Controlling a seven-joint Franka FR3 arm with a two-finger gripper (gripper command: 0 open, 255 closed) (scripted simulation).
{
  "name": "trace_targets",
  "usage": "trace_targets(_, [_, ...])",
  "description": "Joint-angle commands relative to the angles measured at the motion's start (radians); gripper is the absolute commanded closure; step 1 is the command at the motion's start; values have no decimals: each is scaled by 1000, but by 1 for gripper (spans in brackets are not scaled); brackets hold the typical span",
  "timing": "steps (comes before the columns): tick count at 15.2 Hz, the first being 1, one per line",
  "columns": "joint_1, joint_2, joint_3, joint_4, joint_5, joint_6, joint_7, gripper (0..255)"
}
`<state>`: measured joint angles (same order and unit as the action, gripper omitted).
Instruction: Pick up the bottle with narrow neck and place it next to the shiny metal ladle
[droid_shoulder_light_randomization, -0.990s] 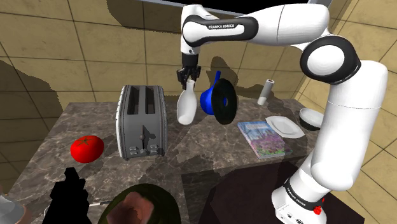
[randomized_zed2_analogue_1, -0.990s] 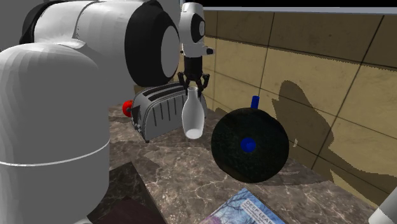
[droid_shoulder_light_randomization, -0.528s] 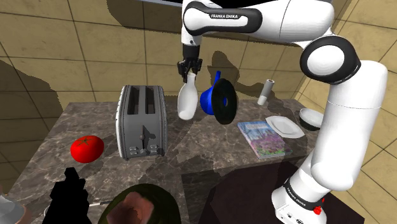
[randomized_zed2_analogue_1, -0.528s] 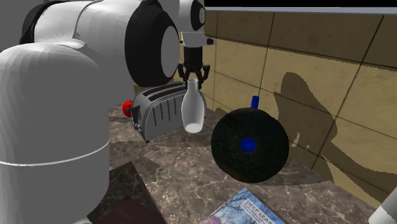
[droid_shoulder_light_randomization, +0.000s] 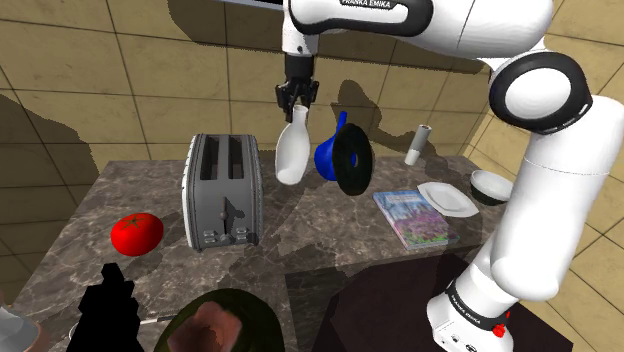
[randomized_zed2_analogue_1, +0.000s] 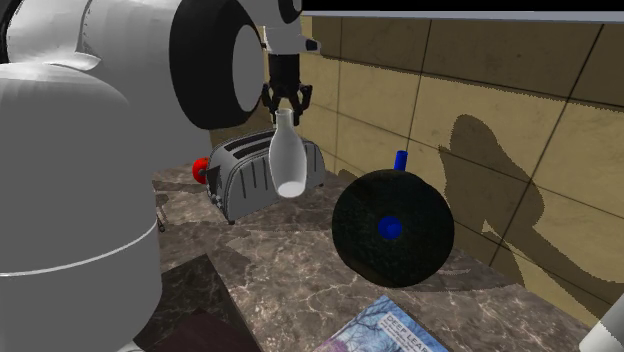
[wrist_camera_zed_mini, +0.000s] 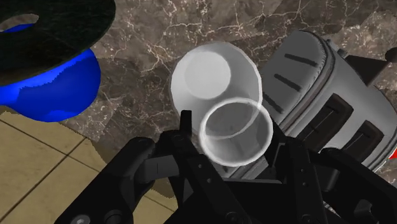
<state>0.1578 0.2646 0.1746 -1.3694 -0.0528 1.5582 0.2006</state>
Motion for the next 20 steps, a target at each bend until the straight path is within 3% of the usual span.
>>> trace_targets(1, [16, -35, 11, -18, 5, -18, 28, 255])
trace_targets(11, [116, -137, 86, 10, 27, -148, 202, 255])
trace_targets(20, [228, -125, 169, 180, 26, -307, 393, 255])
